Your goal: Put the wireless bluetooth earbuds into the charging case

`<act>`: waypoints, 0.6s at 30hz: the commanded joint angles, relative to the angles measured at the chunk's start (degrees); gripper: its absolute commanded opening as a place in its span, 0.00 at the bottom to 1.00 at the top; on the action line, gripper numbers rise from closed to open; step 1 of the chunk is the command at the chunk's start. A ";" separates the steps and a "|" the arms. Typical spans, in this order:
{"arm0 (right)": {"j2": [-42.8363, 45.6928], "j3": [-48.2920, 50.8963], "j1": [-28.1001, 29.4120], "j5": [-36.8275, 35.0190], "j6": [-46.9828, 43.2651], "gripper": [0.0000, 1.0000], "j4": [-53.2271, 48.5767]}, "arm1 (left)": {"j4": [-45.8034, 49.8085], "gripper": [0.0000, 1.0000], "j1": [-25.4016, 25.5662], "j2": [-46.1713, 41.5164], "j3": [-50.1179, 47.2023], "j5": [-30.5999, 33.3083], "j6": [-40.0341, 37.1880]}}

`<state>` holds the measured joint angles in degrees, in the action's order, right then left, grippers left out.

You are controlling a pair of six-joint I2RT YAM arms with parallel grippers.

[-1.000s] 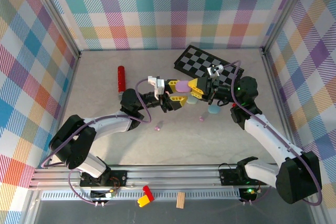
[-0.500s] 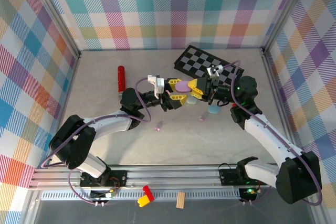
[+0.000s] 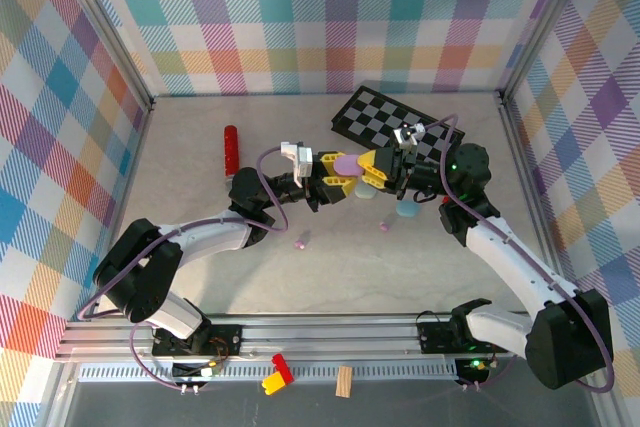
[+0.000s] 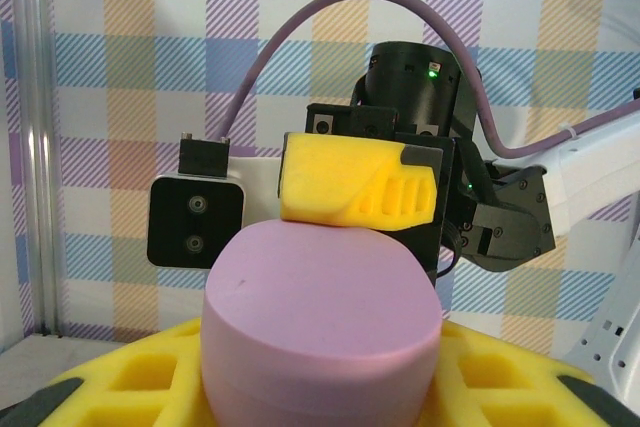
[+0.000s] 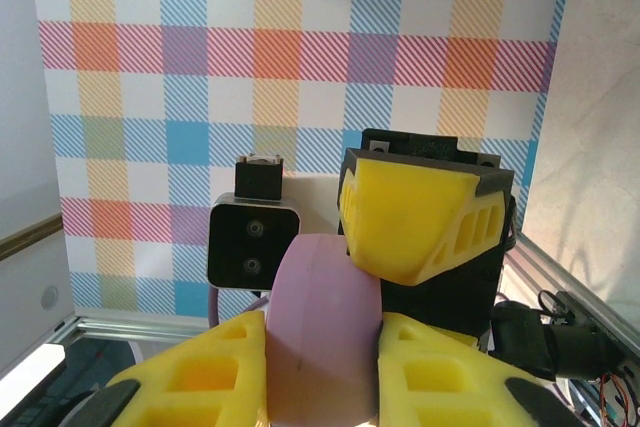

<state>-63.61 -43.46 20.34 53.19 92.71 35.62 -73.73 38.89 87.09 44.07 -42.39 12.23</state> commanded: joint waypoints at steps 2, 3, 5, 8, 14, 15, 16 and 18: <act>1.53 -2.40 0.40 -0.88 -4.38 0.29 -4.11 | -3.01 0.37 0.39 -0.87 0.99 -1.35 -0.25; 1.78 -2.64 0.37 -1.11 -5.25 0.33 -5.36 | -3.04 0.37 0.39 -0.87 0.84 -1.33 -0.36; 1.92 -2.91 0.32 -1.38 -5.89 0.41 -6.29 | -2.99 0.37 0.31 -0.87 0.41 -1.38 -0.60; 2.07 -2.87 0.12 -2.23 -7.24 0.57 -7.73 | -2.92 0.37 0.03 -1.12 -0.62 -1.23 -0.80; 4.70 -8.50 -0.81 -5.55 -27.18 0.76 -30.50 | -2.67 0.37 -1.09 -2.56 -3.51 -1.52 -0.72; 4.81 -10.41 -0.88 -6.32 -32.66 0.79 -35.76 | -2.62 0.37 -1.31 -2.77 -4.01 -1.90 -0.72; 4.78 -12.55 -0.91 -7.10 -38.41 0.80 -41.09 | -2.43 0.37 -1.53 -3.01 -4.31 -2.36 -0.74; 3.87 -18.39 -0.66 -9.28 -53.44 0.83 -53.47 | -2.29 0.37 -2.21 -3.39 -5.02 -3.57 -0.41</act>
<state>-60.45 -54.96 19.84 47.18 63.37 1.30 -73.65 37.80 86.08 40.01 -43.53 12.21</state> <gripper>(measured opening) 0.824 0.371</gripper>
